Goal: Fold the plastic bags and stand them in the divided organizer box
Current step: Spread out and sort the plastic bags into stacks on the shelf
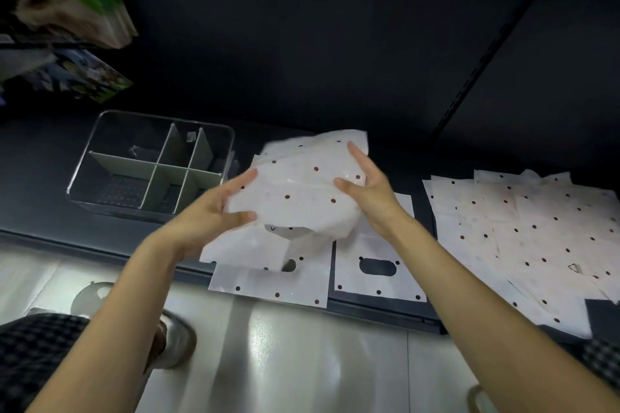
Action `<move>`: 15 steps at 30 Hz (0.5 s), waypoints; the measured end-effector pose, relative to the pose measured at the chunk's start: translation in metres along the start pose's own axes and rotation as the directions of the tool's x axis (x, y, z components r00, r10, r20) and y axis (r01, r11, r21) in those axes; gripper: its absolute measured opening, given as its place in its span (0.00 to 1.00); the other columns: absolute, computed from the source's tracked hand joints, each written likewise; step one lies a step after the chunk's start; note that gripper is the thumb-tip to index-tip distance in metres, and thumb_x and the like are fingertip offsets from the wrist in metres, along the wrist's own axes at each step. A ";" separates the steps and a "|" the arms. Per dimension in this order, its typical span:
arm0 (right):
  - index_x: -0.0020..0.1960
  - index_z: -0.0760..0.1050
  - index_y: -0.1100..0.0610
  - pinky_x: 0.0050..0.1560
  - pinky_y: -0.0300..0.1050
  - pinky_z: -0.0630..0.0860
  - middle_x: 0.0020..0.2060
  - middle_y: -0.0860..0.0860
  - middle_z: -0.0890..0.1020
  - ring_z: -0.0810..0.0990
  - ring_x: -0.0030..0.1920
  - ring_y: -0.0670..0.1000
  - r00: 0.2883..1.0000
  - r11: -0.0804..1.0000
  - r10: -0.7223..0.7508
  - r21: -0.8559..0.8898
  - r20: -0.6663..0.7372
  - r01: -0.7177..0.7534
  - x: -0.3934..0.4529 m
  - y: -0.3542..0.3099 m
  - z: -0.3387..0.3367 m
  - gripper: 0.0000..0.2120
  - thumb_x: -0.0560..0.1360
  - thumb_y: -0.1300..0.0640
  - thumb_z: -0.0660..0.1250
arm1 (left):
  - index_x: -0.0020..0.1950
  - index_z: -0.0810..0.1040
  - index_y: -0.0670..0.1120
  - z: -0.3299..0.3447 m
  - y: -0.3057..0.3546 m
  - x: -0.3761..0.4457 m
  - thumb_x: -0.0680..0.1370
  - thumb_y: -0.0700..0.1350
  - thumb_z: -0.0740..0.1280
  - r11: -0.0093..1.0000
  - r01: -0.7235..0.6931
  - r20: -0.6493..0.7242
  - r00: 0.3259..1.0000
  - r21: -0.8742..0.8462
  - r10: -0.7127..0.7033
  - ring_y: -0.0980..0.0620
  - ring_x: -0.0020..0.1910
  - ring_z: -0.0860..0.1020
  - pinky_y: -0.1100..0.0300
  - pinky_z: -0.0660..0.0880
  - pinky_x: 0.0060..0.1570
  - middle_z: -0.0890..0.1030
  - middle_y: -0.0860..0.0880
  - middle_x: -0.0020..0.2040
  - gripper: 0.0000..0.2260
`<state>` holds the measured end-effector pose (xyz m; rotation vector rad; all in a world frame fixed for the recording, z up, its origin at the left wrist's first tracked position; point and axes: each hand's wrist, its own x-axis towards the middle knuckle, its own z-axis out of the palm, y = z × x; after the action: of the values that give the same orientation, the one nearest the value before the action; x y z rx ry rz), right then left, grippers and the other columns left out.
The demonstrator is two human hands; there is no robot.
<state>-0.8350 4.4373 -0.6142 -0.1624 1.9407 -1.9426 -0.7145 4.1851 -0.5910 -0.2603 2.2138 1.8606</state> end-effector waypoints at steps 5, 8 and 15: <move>0.73 0.59 0.49 0.62 0.51 0.74 0.66 0.49 0.68 0.71 0.65 0.53 0.956 0.951 0.289 -0.098 -0.046 -0.292 -0.006 0.045 0.011 0.30 0.76 0.62 0.66 | 0.74 0.63 0.51 0.017 -0.046 0.001 0.76 0.36 0.67 0.963 0.208 -0.117 0.975 0.171 -0.190 0.56 0.68 0.64 0.62 0.63 0.61 0.64 0.54 0.73 0.29; 0.68 0.66 0.53 0.47 0.45 0.80 0.59 0.52 0.72 0.77 0.56 0.54 0.928 0.915 0.346 -0.167 -0.140 -0.366 -0.013 0.061 0.017 0.22 0.77 0.65 0.64 | 0.73 0.65 0.48 0.024 -0.067 0.005 0.76 0.35 0.67 0.933 0.217 -0.237 0.960 0.288 -0.150 0.49 0.71 0.64 0.60 0.63 0.64 0.65 0.48 0.73 0.27; 0.56 0.77 0.64 0.39 0.37 0.78 0.36 0.52 0.76 0.77 0.37 0.51 0.927 0.893 0.297 -0.276 -0.229 -0.354 -0.027 0.079 0.027 0.16 0.75 0.71 0.53 | 0.72 0.67 0.47 0.044 -0.078 0.010 0.76 0.40 0.68 0.785 0.193 -0.397 0.915 0.588 0.073 0.43 0.75 0.54 0.48 0.59 0.72 0.54 0.45 0.77 0.25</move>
<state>-0.7858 4.4240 -0.6857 0.2533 2.2188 -1.4678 -0.6985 4.2149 -0.6750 -0.6195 2.9035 0.9958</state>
